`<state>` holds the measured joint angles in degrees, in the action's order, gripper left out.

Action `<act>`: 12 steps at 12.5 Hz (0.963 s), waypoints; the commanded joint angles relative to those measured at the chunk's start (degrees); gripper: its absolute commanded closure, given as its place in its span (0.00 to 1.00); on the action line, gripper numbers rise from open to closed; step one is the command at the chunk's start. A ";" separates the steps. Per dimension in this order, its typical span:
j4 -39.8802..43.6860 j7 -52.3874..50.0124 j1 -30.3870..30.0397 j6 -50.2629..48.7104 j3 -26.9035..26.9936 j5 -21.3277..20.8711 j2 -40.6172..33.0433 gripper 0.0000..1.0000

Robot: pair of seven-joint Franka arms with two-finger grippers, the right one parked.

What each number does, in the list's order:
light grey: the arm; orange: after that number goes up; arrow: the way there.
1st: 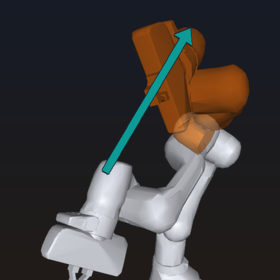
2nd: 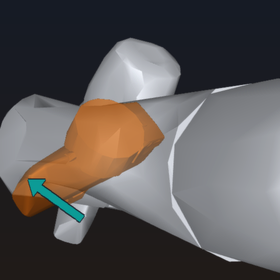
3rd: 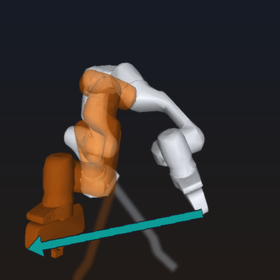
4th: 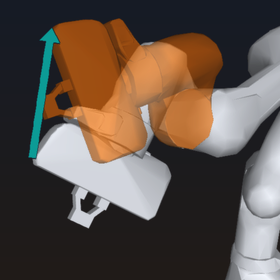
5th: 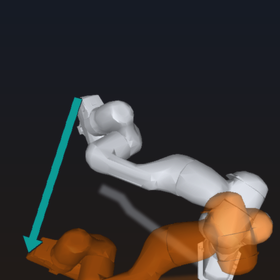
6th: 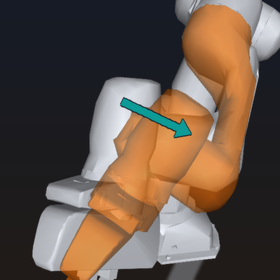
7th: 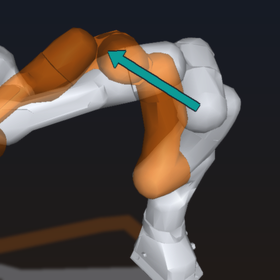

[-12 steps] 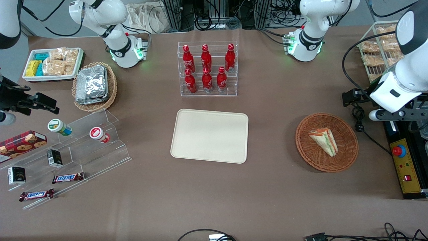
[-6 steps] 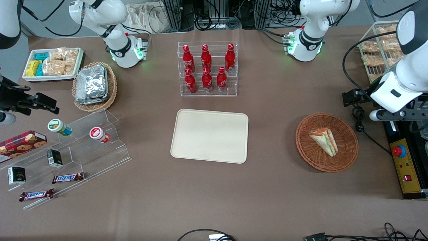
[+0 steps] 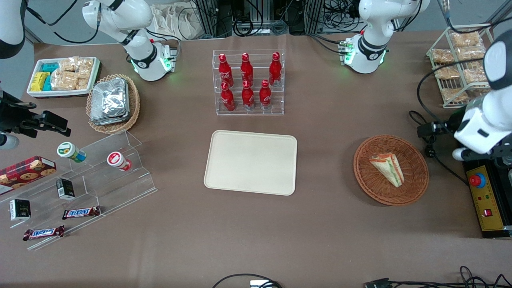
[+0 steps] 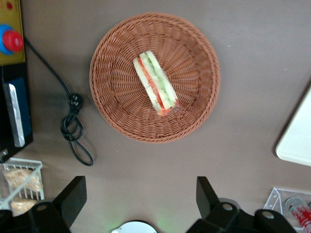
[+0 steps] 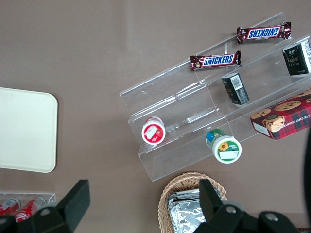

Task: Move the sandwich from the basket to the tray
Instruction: 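Lower the open left gripper over the wrapped sandwich in the basket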

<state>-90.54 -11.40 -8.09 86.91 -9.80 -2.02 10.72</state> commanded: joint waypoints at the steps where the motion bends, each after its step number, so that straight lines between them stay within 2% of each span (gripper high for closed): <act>1: 1.86 -6.43 -0.35 -0.34 -0.31 0.26 3.95 0.00; 9: 2.65 -21.02 -0.44 9.49 -0.31 0.79 18.89 0.00; 12: 2.13 -21.21 -0.44 12.48 -0.31 0.79 21.53 0.00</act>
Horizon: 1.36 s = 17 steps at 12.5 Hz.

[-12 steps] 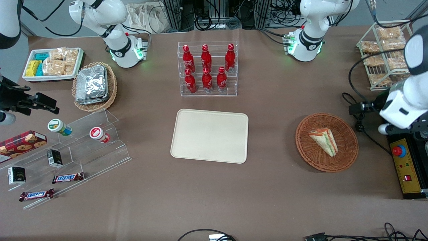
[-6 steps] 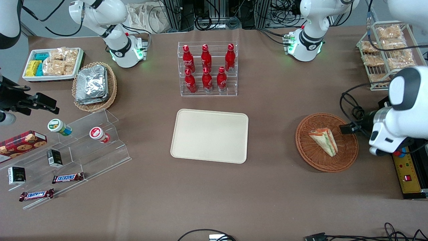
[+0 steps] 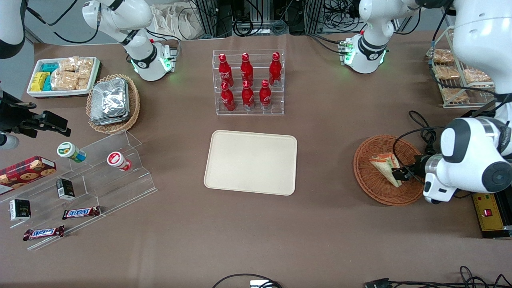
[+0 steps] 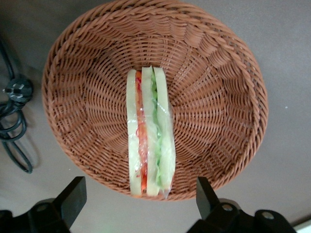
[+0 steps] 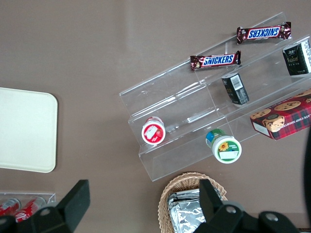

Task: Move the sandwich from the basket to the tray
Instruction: 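Lower the open left gripper over the wrapped sandwich in the basket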

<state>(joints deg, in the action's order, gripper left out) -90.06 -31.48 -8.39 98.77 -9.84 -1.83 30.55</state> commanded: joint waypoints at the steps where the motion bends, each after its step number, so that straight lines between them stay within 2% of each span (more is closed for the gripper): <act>1: 1.56 -1.13 -0.83 1.16 -0.27 0.77 3.10 0.00; 5: 0.68 -1.22 -1.54 4.23 -0.27 0.95 5.57 0.00; 12: -7.66 -1.31 -1.90 13.90 -0.36 2.35 5.75 0.00; 16: -10.13 -1.22 -1.81 14.35 -0.36 2.35 4.96 0.00; 17: -10.13 -1.22 -1.81 14.09 -0.36 2.35 4.61 0.06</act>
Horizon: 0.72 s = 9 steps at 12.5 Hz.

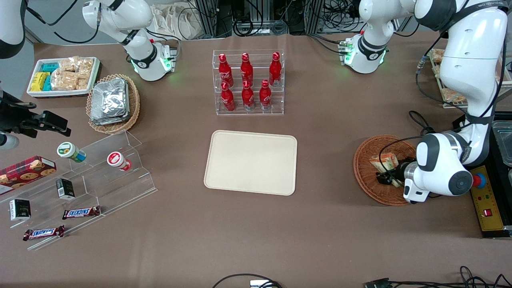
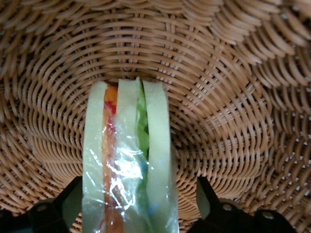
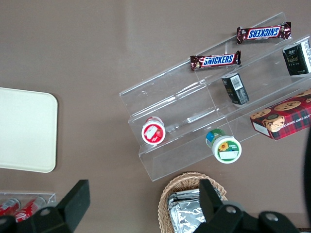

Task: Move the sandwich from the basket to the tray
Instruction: 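Close the left gripper on the sandwich and lift it from the basket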

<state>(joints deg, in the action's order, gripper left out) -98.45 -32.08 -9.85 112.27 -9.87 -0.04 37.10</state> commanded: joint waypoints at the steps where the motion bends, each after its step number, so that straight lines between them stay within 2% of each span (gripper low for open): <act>1: -1.74 -0.62 -0.35 0.40 -0.32 0.57 -2.21 0.17; 4: -1.74 -0.09 -0.17 -0.21 -0.41 0.22 -3.35 0.75; 5: -1.65 -0.09 0.09 -0.21 -0.50 0.22 -3.79 0.88; 7: -1.30 -0.18 0.44 -1.70 -0.76 0.13 -5.45 0.99; 9: 0.01 -0.53 2.19 -3.37 -1.29 -0.22 -7.82 0.99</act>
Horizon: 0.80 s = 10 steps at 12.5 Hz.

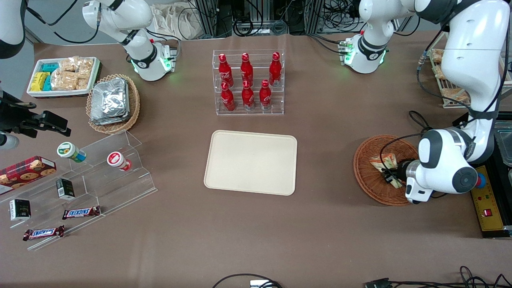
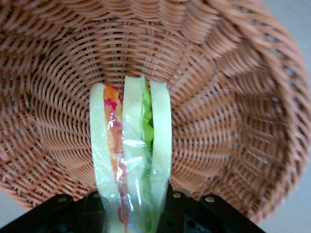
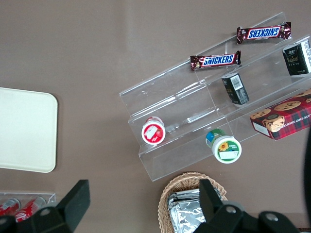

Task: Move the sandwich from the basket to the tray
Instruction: 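Close the left gripper on the sandwich and lift it from the basket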

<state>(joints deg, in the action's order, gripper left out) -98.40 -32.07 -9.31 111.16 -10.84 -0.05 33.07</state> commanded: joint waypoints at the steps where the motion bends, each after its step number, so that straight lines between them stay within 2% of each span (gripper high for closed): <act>1: 0.74 0.34 2.19 -3.04 -0.32 -0.91 -4.85 0.99; 4: 5.13 6.75 5.96 -7.08 -0.41 -2.50 -6.53 0.99; 7: 10.84 6.68 10.61 -11.31 -0.84 -2.15 -6.53 0.99; 10: 11.82 4.92 16.94 -10.53 -0.85 -1.45 -6.18 1.00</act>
<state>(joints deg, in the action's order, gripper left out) -87.90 -26.14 4.01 101.24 -12.28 -1.38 26.38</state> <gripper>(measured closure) 0.797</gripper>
